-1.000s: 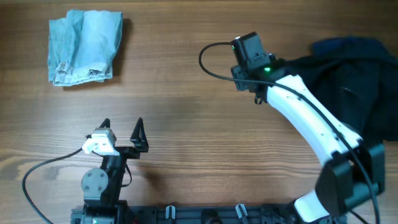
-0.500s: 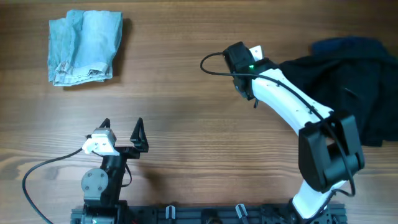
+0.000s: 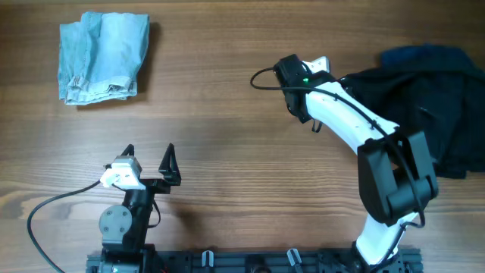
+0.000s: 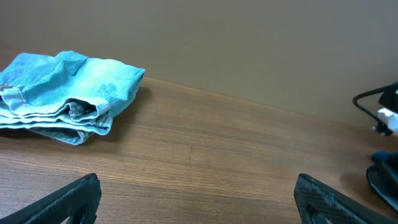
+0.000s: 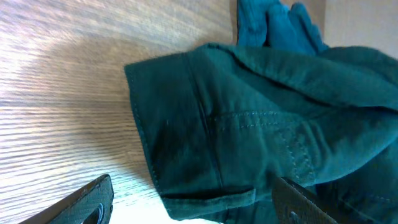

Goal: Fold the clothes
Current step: 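Lift the black trousers with the right gripper and drag them toward table center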

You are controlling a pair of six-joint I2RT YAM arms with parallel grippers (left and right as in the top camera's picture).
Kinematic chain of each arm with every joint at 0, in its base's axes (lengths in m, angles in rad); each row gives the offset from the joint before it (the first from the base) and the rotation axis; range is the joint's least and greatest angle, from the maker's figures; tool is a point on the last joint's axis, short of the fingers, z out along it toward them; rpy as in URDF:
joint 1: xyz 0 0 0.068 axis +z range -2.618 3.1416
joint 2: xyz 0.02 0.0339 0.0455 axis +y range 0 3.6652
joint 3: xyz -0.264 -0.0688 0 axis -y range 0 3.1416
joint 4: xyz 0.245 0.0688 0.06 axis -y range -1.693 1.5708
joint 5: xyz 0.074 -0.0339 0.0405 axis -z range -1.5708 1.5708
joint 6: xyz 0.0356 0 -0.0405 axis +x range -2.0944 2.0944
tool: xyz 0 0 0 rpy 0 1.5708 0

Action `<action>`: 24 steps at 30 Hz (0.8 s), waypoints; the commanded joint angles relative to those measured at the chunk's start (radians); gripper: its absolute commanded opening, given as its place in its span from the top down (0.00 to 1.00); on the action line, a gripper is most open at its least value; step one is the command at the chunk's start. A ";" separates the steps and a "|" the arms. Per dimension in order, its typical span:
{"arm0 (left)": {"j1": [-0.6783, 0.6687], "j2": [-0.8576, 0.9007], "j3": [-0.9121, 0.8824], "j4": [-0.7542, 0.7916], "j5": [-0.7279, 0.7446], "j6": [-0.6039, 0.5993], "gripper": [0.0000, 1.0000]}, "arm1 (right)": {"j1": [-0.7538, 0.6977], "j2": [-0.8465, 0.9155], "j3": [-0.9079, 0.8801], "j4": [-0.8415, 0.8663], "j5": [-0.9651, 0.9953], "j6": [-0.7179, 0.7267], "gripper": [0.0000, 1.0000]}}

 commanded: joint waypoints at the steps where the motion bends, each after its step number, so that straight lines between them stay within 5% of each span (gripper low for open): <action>1: -0.007 -0.003 -0.005 -0.007 -0.006 0.019 0.00 | -0.018 0.038 -0.011 -0.011 0.051 -0.004 0.18; 6: -0.007 -0.003 -0.005 -0.007 -0.006 0.019 0.00 | -0.063 0.050 -0.011 0.002 0.067 -0.014 0.23; 14: -0.007 -0.003 -0.005 -0.007 -0.006 0.019 0.00 | -0.132 0.050 -0.011 0.047 0.060 -0.029 0.94; 20: -0.007 -0.003 -0.005 -0.007 -0.006 0.019 0.00 | -0.093 0.035 0.016 0.111 0.034 -0.009 0.96; 24: -0.007 -0.003 -0.005 -0.007 -0.006 0.019 0.00 | -0.021 -0.018 0.103 0.119 -0.161 -0.011 0.96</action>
